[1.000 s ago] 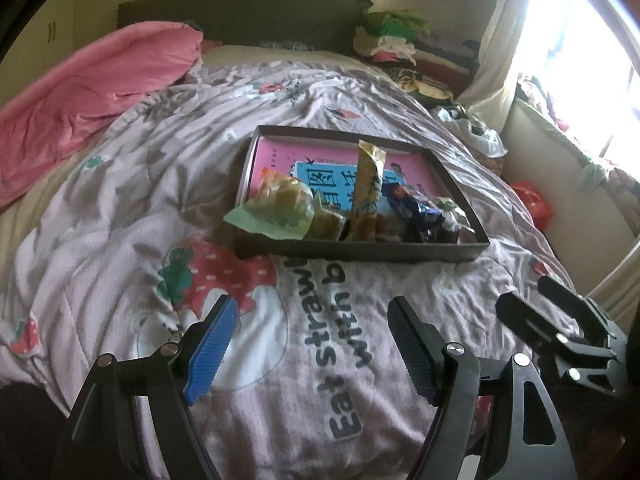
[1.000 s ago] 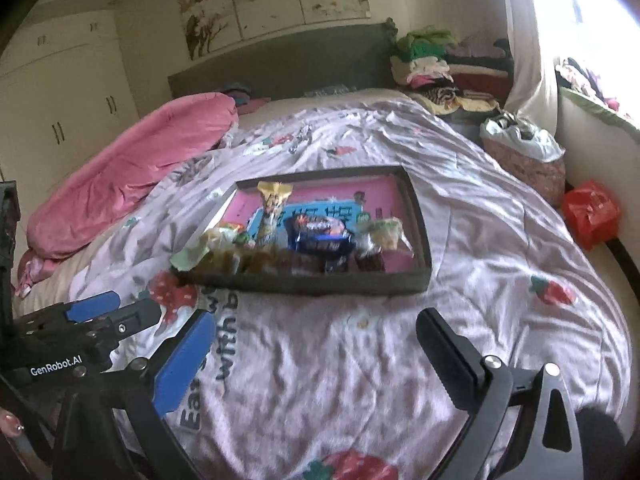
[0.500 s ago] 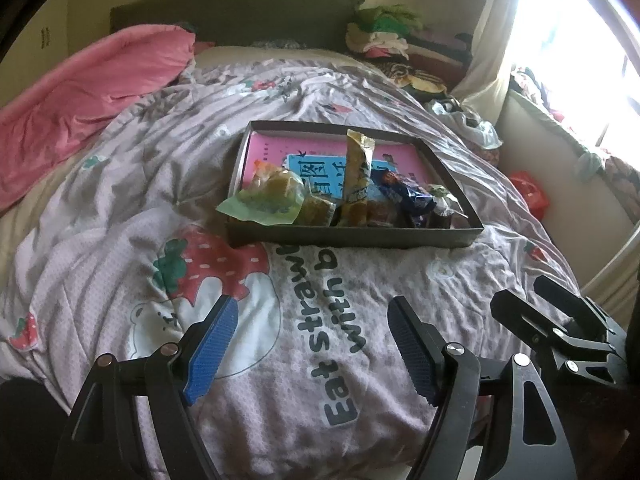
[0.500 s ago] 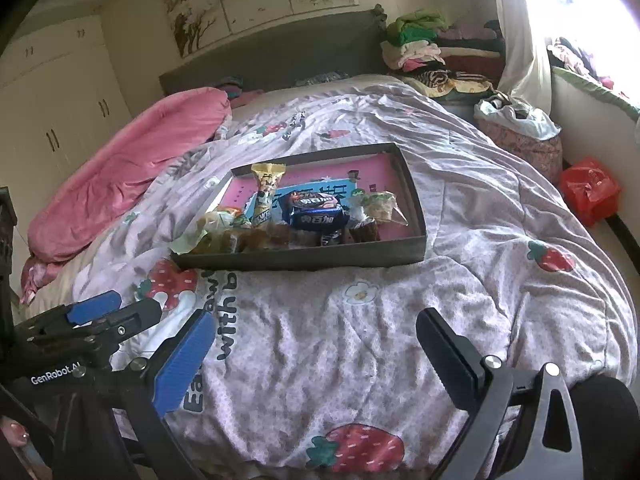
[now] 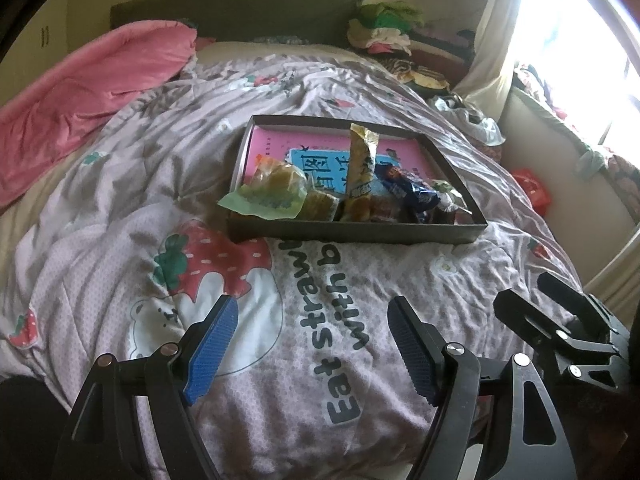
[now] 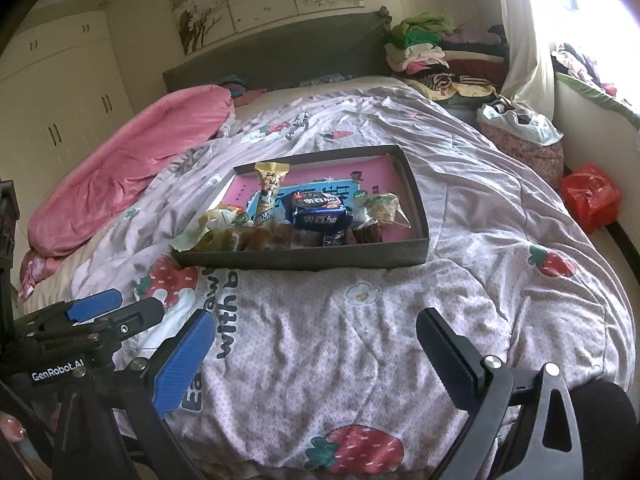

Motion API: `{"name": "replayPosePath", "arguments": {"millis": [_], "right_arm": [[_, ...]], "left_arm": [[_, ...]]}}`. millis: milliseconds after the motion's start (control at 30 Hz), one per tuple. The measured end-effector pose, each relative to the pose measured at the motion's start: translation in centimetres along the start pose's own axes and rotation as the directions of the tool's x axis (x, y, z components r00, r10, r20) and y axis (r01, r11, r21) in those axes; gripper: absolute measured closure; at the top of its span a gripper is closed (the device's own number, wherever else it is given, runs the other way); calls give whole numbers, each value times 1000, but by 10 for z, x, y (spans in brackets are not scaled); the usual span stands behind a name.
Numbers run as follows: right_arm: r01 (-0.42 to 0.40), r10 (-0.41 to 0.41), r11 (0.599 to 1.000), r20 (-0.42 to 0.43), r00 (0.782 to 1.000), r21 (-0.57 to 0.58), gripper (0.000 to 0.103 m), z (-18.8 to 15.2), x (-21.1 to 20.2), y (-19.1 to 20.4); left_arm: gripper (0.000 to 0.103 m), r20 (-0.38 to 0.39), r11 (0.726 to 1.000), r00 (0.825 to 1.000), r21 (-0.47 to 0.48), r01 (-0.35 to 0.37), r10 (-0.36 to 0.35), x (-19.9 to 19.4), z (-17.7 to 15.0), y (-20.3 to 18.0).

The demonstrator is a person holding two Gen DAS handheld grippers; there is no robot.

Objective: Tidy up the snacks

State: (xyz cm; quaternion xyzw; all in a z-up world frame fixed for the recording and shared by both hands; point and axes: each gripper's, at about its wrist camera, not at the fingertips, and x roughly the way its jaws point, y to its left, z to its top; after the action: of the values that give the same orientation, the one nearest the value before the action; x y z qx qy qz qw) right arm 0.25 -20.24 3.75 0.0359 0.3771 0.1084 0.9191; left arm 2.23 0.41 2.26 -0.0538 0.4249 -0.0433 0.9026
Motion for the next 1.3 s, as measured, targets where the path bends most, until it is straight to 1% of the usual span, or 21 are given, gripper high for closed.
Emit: {"name": "replayPosePath", "arguments": {"millis": [200,367,1100,1300], "right_arm": [[0,0,1000,1,1000,1,2,0,0,0],[0,0,1000,1,1000,-1,2,-1,0,-1],[1,-1,1000,-1,1000,-2,2,-1,2,-3],[8,-7,1000,-16,1000,6,2,-3,8,-8]], "left_arm": [[25,-5,999,999,18,-33,34,3,-1,-2],[25,-16,1000,999,13,-29,29,6,-1,0],[25,-16,1000,1000,12,-8,8,8,-2,-1],[25,-25,1000,1000,-21,0,0,12,0,4]]}}
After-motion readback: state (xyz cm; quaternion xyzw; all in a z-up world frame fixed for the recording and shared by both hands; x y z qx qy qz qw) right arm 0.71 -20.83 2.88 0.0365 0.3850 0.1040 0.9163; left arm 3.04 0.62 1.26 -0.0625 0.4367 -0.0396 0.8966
